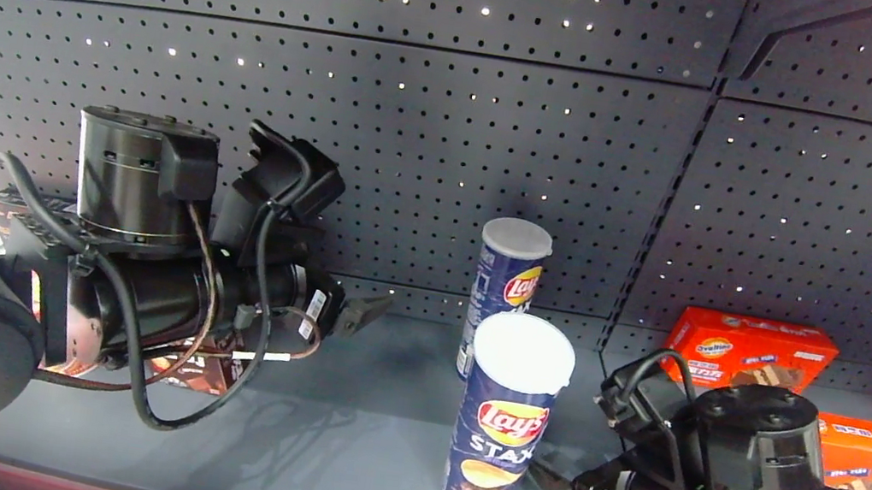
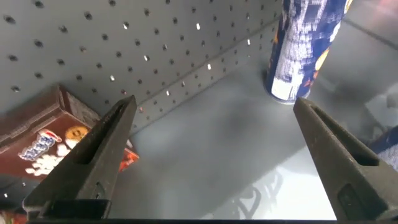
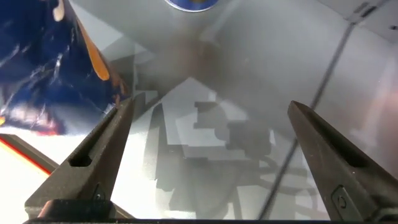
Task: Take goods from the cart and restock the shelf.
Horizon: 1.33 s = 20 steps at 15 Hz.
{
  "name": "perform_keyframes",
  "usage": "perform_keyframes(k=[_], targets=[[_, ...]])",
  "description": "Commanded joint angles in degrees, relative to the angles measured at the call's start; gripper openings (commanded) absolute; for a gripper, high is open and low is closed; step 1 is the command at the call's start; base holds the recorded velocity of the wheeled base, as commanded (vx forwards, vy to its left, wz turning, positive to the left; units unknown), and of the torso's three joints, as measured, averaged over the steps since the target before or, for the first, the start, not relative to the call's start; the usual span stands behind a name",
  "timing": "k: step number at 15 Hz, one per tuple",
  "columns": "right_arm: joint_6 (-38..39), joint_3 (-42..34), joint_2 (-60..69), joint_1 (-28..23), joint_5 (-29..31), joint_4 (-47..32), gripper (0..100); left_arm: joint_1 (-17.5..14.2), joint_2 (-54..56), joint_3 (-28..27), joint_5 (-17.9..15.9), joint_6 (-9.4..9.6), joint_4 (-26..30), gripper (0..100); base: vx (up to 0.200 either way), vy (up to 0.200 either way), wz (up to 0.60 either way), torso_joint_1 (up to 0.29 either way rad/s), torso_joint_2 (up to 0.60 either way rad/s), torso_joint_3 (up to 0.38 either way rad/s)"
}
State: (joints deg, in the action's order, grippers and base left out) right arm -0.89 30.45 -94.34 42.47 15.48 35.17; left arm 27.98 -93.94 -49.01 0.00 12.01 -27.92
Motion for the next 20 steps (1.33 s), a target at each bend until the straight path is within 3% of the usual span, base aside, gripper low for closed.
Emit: perform_keyframes(k=[1,5,8,10,13,14,16,18,20], targets=[[0.1,-0.3,2.5,-0.6,-0.1,0.2,100,0.1,0.1,0.9,0.1,-0.05,-1.2,100,0.0,0.0,0.0,0.0,0.0,0.0],[0.0,0.7,10.0,-1.0,0.0,3.5,100,0.1,7.5,3.9,0.0,0.03,-1.4,100,0.0,0.0,0.0,0.0,0.0,0.0],[0.0,-3.1,19.3,-3.4,0.0,3.3,100,-0.1,17.8,12.4,-0.5,-0.14,-2.8,100,0.0,0.0,0.0,0.0,0.0,0.0],[-0.1,-8.7,28.2,-7.7,0.2,2.9,100,-2.0,29.5,20.1,-2.3,-0.23,-3.5,100,0.0,0.0,0.0,0.0,0.0,0.0],[-1.3,-12.7,36.2,-15.8,0.3,2.6,100,-5.7,42.6,26.1,-2.2,-0.23,-2.5,100,0.0,0.0,0.0,0.0,0.0,0.0],[-2.9,-15.3,40.5,-21.6,0.2,2.6,100,-6.0,48.7,29.9,-0.2,-0.14,-1.3,100,0.0,0.0,0.0,0.0,0.0,0.0],[-3.5,-19.8,47.1,-28.0,0.4,1.0,100,-5.8,56.7,34.6,4.4,0.12,2.0,100,0.0,0.0,0.0,0.0,0.0,0.0],[-5.9,-21.9,56.6,-29.1,4.5,-7.8,100,-7.4,64.2,36.1,7.2,-0.58,9.2,100,0.0,0.0,0.0,0.0,0.0,0.0],[-6.8,-23.9,66.1,-29.8,9.0,-16.6,100,-12.2,70.6,37.8,8.8,-0.93,16.5,100,0.0,0.0,0.0,0.0,0.0,0.0]])
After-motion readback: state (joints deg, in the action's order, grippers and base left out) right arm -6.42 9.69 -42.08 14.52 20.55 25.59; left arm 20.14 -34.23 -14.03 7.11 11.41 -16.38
